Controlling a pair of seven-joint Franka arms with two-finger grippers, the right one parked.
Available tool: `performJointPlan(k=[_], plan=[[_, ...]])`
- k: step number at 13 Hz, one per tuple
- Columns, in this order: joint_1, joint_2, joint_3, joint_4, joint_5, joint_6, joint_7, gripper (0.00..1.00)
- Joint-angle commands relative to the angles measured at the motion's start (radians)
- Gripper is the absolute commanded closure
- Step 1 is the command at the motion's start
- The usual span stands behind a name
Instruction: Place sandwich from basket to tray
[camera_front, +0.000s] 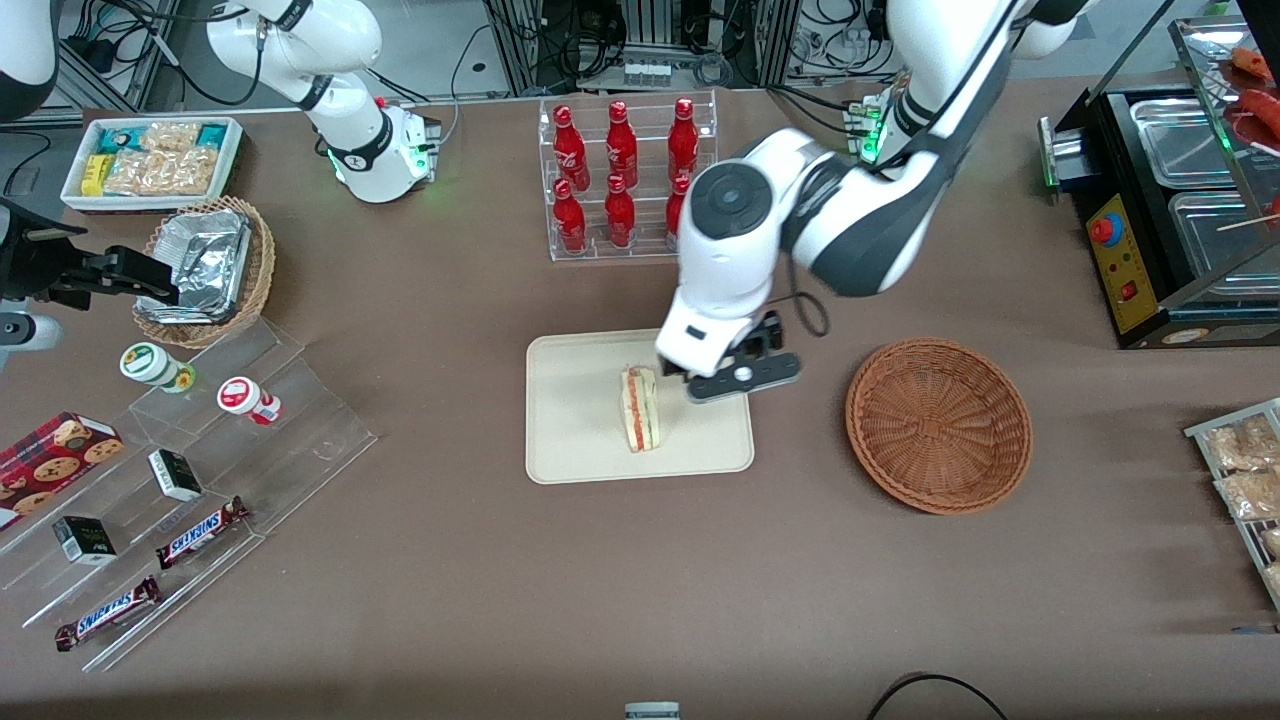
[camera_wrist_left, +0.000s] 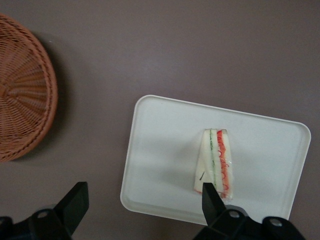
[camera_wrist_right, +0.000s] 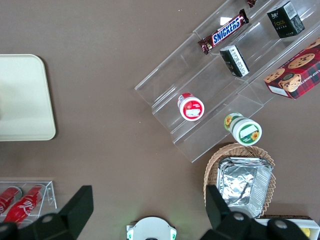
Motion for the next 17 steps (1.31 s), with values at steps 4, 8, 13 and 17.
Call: performJointPlan(k=[4, 8, 13, 17], plan=[[0.177, -0.186, 0.000, -0.032, -0.072, -0.234, 0.214, 0.00], [0.330, -0.258, 0.000, -0.032, -0.139, -0.311, 0.447, 0.00], [0.491, -0.310, 0.001, -0.036, -0.165, -0.389, 0.702, 0.00], [0.586, -0.379, 0.003, -0.080, -0.185, -0.417, 0.860, 0.00]])
